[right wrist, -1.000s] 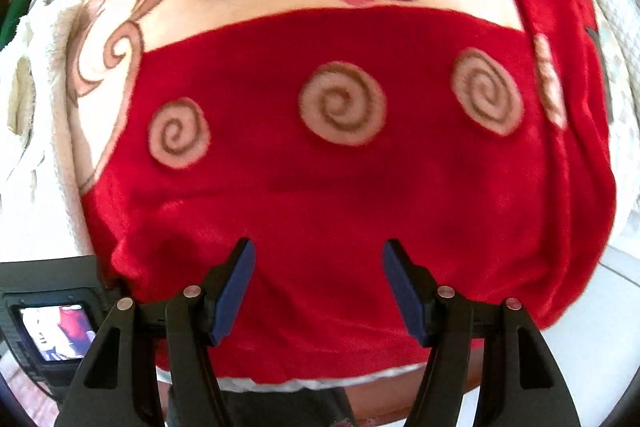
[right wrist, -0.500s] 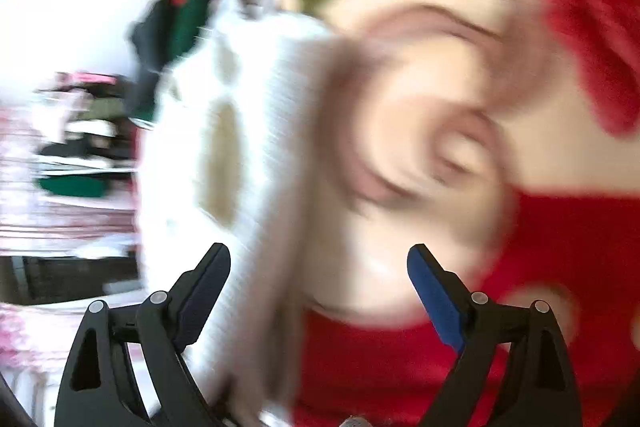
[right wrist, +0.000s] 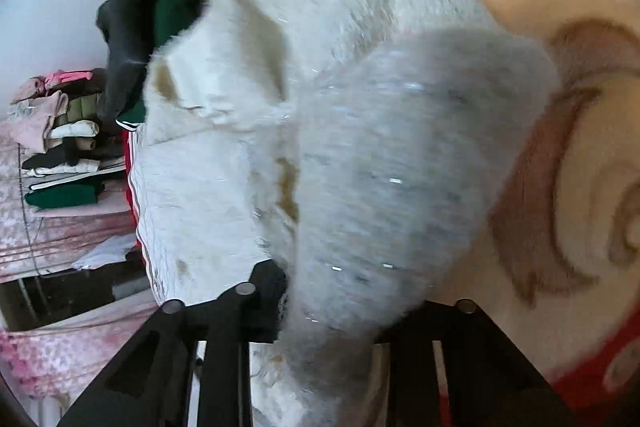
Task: Fold large clothes
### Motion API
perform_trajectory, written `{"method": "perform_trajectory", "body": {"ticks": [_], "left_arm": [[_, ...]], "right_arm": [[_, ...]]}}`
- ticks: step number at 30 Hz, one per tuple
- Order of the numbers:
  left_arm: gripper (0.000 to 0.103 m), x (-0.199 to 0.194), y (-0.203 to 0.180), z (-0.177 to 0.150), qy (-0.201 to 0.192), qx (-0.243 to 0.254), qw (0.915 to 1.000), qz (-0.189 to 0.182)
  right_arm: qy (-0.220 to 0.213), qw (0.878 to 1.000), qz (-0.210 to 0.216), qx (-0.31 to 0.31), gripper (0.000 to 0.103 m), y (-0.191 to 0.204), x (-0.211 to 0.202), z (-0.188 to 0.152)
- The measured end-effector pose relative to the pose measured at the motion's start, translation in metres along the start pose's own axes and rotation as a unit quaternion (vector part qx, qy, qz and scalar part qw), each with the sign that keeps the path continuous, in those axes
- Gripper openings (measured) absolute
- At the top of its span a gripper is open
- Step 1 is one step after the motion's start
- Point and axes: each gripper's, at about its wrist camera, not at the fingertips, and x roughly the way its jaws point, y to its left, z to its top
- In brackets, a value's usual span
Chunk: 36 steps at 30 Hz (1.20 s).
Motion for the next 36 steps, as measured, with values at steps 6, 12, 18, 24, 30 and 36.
{"method": "perform_trajectory", "body": {"ticks": [6,12,18,24,30,36], "left_arm": [[0.017,-0.014,0.097,0.016,-0.003,-0.056,0.9951,-0.082],[0.02,0.005,0.215,0.026,0.005,-0.104,0.9868,-0.124],[0.02,0.053,0.325,0.017,0.031,-0.222,0.9575,-0.181],[0.027,0.096,0.422,-0.02,0.056,-0.325,0.9353,-0.128],[0.09,0.096,0.448,-0.033,0.047,-0.339,0.9329,-0.113],[0.09,0.112,0.387,0.005,0.047,-0.256,0.9579,-0.121]], "right_arm": [[-0.031,0.997,-0.062,-0.038,0.025,0.116,-0.018,-0.026],[-0.039,0.987,-0.134,-0.075,0.025,0.239,0.042,-0.039],[-0.019,0.974,-0.21,-0.083,0.027,0.323,0.152,-0.033],[0.001,0.968,-0.235,-0.092,0.057,0.338,0.221,-0.038],[0.013,0.991,-0.042,-0.126,0.075,0.338,0.185,-0.044],[-0.057,0.991,-0.082,-0.094,0.075,0.26,0.101,-0.038]]}}
